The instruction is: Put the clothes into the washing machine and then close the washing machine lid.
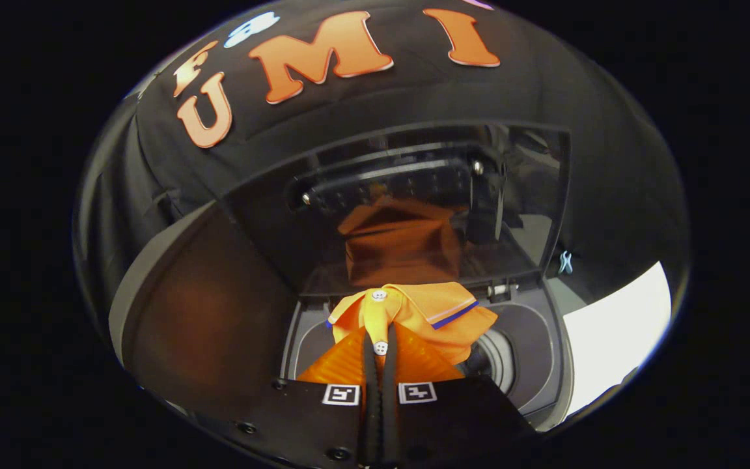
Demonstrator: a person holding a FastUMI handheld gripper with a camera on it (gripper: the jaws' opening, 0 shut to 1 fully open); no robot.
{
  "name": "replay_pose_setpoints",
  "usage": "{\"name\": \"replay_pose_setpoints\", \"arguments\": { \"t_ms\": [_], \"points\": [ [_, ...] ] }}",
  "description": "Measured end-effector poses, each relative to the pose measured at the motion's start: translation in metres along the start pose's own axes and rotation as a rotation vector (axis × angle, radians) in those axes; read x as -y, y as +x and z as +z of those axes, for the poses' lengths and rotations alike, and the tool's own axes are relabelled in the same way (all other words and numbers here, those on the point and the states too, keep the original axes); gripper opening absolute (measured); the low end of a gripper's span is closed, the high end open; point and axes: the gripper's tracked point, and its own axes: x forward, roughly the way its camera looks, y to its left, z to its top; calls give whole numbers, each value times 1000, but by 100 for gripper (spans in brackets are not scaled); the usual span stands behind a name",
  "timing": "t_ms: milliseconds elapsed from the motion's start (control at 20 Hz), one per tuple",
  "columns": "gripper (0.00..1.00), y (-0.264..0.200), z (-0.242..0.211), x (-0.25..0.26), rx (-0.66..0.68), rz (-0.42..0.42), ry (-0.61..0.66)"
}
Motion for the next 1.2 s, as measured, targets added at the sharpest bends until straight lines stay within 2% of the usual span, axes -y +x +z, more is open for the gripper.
{"name": "replay_pose_setpoints", "arguments": {
  "t_ms": [400, 600, 1000, 1100, 1200],
  "points": [
    [8, 67, -62, 39, -152, -70, -2],
    [8, 84, -93, 48, -221, -103, -31],
    [9, 96, -114, 58, -283, -158, -72],
    [20, 99, -116, 58, -286, -171, -69],
    [61, 100, -119, 61, -290, -187, -77]
  ]
}}
